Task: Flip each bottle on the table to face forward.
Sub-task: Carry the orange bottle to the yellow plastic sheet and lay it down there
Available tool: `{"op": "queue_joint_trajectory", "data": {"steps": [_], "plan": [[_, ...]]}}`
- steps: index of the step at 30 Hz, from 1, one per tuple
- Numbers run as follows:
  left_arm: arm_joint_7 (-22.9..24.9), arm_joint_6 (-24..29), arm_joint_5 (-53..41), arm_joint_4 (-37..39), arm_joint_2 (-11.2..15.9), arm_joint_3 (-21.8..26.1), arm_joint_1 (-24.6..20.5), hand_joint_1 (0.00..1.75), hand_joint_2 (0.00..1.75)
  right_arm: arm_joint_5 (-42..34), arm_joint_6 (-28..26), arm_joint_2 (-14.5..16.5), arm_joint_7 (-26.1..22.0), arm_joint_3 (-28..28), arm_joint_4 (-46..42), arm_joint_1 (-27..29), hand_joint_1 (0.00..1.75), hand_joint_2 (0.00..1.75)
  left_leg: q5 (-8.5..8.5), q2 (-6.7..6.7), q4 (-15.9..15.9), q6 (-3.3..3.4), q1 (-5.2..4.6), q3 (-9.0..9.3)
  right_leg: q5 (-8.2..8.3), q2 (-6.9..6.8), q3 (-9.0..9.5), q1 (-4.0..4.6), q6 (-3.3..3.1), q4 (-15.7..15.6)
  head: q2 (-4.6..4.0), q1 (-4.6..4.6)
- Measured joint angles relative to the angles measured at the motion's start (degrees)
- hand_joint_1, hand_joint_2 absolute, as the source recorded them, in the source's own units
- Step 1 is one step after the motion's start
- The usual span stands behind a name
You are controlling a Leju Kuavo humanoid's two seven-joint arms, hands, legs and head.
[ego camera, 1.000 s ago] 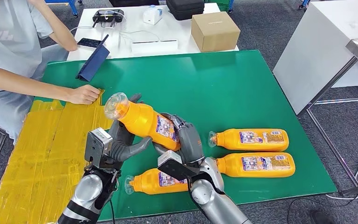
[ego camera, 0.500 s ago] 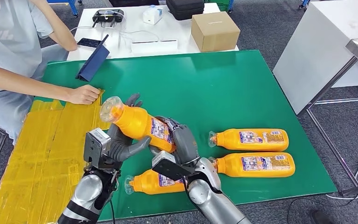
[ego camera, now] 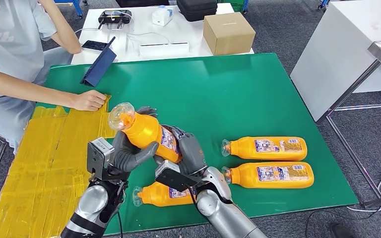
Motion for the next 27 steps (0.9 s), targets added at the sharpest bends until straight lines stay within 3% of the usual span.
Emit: {"op": "queue_joint_trajectory", "data": {"steps": [27], "plan": [[-0.5,0.1,-2.8,1.0,0.1,-1.0,-0.4,1.75,1.75,-0.9,-0.9,0.2,-0.2,0.7,2.5,-1.0,1.71,1.75,0.00,0.01,0.0,0.00,0.00,0.00,0.00,0.00,-0.02,0.00,0.00,0.0,0.00,-0.01]]}}
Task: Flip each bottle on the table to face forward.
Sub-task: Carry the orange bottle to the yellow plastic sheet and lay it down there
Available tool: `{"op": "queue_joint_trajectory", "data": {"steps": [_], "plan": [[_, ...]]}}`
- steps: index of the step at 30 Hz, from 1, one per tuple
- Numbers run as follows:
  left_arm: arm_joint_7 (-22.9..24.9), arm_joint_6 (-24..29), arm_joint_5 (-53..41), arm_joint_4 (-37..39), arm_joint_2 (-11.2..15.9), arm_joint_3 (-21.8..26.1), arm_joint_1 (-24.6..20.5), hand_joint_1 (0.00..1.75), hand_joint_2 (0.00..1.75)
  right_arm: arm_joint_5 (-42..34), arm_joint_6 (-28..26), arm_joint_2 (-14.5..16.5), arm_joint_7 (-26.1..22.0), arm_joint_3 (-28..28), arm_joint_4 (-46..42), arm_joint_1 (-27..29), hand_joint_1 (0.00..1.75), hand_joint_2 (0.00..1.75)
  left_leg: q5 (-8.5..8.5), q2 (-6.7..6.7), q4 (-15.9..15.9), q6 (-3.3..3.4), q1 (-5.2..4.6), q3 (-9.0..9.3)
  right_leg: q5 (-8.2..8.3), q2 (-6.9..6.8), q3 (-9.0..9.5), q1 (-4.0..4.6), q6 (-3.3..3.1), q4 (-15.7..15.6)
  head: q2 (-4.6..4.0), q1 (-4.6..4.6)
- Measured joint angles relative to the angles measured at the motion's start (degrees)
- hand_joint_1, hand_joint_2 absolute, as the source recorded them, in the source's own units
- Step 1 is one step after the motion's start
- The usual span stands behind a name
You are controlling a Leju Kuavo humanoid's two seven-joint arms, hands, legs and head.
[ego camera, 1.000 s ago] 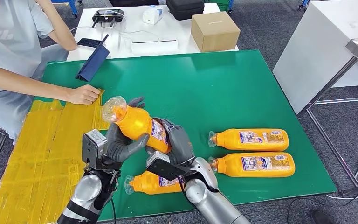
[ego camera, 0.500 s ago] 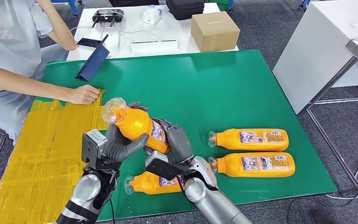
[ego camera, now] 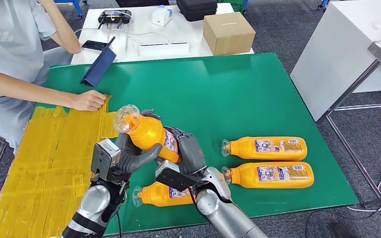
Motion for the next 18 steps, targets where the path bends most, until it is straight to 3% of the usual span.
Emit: {"op": "queue_joint_trajectory", "data": {"steps": [4,5,8,9,13,16,18], "plan": [[0.0,0.2,0.0,0.0,0.0,-0.1,0.0,1.75,1.75,0.0,0.0,0.0,0.0,0.0,0.0,0.0,1.66,1.75,0.00,0.00,0.0,0.00,0.00,0.00,0.00,0.00,0.00,0.00,0.00,0.0,0.00,0.00],[0.0,0.2,0.0,0.0,0.0,-0.1,0.0,1.75,1.75,0.0,0.0,0.0,0.0,0.0,0.0,0.0,1.33,1.75,0.00,0.00,0.0,0.00,0.00,0.00,0.00,0.00,0.00,0.00,0.00,0.0,0.00,0.00],[-0.1,0.6,-0.4,0.0,0.0,-0.2,0.0,1.75,1.75,-0.3,0.0,0.0,0.0,0.0,0.0,0.0,0.10,1.75,0.00,0.00,0.0,0.00,0.00,0.00,0.00,0.00,0.00,0.00,0.00,0.0,0.00,-0.01],[-0.3,1.5,-1.2,0.0,0.0,-0.3,0.0,1.75,1.75,-0.7,-0.1,0.0,-0.2,0.0,0.0,0.1,0.00,1.75,0.00,0.00,0.0,0.00,0.00,0.00,0.00,0.00,0.01,0.00,0.00,0.0,0.00,0.00],[-1.4,11.2,-11.2,-1.1,0.4,-0.2,0.2,1.75,1.75,-3.4,-1.1,-0.1,-1.1,-0.3,-2.5,2.1,0.00,1.75,0.00,-0.01,0.0,0.00,0.00,-0.02,0.00,0.00,-0.01,0.00,0.00,0.0,0.00,0.02],[1.2,20.8,-26.4,-2.9,2.1,1.5,-0.4,1.75,1.75,-3.8,-1.5,-1.0,-1.2,-1.3,-8.7,5.2,0.00,1.75,0.00,-0.01,0.0,0.00,0.01,-0.03,0.00,0.00,-0.05,0.00,0.00,0.0,0.00,0.00],[3.9,24.4,-35.7,-3.8,3.4,3.6,-1.2,1.75,1.75,-3.5,-1.6,-2.0,-1.0,-2.2,-13.3,7.2,0.00,1.75,0.00,-0.01,0.0,-0.01,0.03,-0.03,-0.01,0.00,-0.06,0.01,-0.01,0.0,0.00,0.00]]}}
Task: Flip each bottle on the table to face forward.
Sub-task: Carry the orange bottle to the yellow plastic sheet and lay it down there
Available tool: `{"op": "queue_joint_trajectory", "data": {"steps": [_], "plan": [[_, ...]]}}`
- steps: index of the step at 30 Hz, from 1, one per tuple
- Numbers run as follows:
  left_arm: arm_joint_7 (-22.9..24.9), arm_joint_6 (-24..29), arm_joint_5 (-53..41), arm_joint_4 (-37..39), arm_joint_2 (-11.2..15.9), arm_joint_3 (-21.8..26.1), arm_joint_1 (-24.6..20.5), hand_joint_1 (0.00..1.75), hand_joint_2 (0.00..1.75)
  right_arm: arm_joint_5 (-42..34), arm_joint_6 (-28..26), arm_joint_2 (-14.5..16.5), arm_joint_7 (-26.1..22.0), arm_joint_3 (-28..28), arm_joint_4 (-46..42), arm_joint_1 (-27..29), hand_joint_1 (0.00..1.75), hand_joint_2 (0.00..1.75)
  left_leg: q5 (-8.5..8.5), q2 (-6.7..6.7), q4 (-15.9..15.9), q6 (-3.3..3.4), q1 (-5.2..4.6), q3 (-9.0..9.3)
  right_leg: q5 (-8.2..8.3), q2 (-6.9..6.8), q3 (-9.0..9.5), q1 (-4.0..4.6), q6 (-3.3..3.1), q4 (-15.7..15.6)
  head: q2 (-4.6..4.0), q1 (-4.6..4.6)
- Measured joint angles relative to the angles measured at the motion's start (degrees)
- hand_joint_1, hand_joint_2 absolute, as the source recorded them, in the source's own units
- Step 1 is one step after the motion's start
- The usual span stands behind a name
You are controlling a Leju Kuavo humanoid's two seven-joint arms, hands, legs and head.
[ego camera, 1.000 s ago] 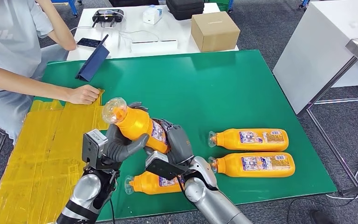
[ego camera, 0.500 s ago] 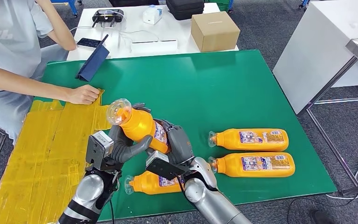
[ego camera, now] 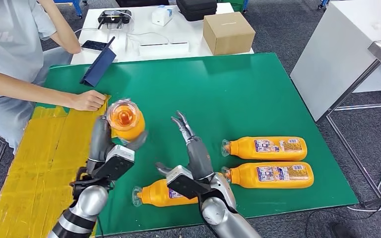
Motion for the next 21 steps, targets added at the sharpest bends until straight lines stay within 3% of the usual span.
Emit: {"op": "queue_joint_trajectory", "data": {"steps": [7,15,21], "plan": [[9.1,2.8,-23.6,-0.8,3.7,5.5,-3.2,1.75,1.75,1.3,-1.0,-2.7,-1.3,-3.6,-13.8,5.5,0.00,1.75,0.01,0.01,0.0,0.00,0.04,0.00,0.00,0.00,0.01,0.00,-0.01,0.0,0.00,0.02],[13.6,2.7,-31.2,-0.1,5.8,7.2,-5.5,1.75,1.75,1.8,-2.3,-3.9,-2.2,-4.9,-20.9,7.8,0.00,1.75,0.01,0.01,0.0,0.00,0.03,-0.01,0.00,0.00,0.01,-0.01,0.00,0.0,0.00,0.02],[21.0,1.5,-46.8,3.1,7.4,7.9,-8.6,1.75,1.75,4.0,-6.0,-4.4,-3.7,-5.0,-24.9,9.1,0.00,1.75,0.01,0.01,0.0,-0.01,0.03,0.00,0.00,0.00,0.00,0.01,0.00,0.0,0.00,0.01]]}}
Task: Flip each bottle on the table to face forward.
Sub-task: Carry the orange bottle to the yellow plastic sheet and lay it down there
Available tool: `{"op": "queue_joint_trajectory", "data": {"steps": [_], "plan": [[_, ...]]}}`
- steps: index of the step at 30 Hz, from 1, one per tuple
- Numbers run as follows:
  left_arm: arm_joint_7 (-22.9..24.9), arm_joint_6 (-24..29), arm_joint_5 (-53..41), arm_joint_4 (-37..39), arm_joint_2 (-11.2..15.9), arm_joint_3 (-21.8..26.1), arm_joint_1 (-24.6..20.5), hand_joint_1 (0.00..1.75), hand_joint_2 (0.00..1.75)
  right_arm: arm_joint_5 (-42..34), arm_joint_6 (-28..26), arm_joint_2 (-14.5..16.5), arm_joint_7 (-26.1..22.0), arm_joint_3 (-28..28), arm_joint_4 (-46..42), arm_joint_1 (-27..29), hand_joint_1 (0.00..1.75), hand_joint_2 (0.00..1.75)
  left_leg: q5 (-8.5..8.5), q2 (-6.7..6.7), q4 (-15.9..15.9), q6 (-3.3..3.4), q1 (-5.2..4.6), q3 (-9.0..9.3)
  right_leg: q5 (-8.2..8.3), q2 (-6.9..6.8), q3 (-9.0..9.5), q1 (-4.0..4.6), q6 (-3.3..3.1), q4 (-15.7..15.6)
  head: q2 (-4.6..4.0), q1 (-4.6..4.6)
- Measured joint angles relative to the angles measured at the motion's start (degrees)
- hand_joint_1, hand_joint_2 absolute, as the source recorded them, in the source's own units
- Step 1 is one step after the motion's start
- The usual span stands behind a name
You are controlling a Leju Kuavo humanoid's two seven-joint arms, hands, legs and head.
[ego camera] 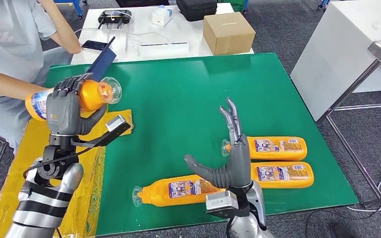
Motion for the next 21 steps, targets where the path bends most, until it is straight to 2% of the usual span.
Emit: {"op": "queue_joint_trajectory", "data": {"steps": [3,8,14,21], "plan": [[3.3,-2.9,-5.4,3.6,1.0,-0.4,-2.4,1.75,1.75,2.0,-1.7,-0.3,-0.3,0.3,-1.7,0.3,0.00,1.75,0.01,0.00,0.0,-0.01,0.00,0.01,0.00,0.00,0.00,0.01,0.00,0.0,0.00,0.01],[8.3,-7.5,-6.0,12.9,2.1,-4.0,-7.4,1.75,1.75,3.5,-2.3,-0.4,0.7,1.4,-3.1,0.2,0.00,1.75,0.04,0.00,0.0,-0.03,0.00,0.01,0.02,0.00,0.02,0.00,-0.01,0.0,0.00,0.01],[8.9,-9.4,-6.0,22.9,1.2,-6.2,-11.3,1.75,1.75,5.1,-1.4,-0.6,1.9,2.7,-3.1,-0.6,0.00,1.75,0.05,0.00,0.0,-0.03,0.00,0.00,0.02,0.00,0.03,-0.02,0.01,0.0,0.00,0.01],[8.0,-10.7,-5.6,31.8,-0.5,-6.2,-14.0,1.75,1.75,5.2,-0.3,-0.7,2.6,3.8,-2.9,-1.7,0.00,1.75,0.04,-0.01,0.0,-0.03,-0.01,-0.02,0.02,0.00,0.02,-0.01,0.01,0.0,0.00,0.01]]}}
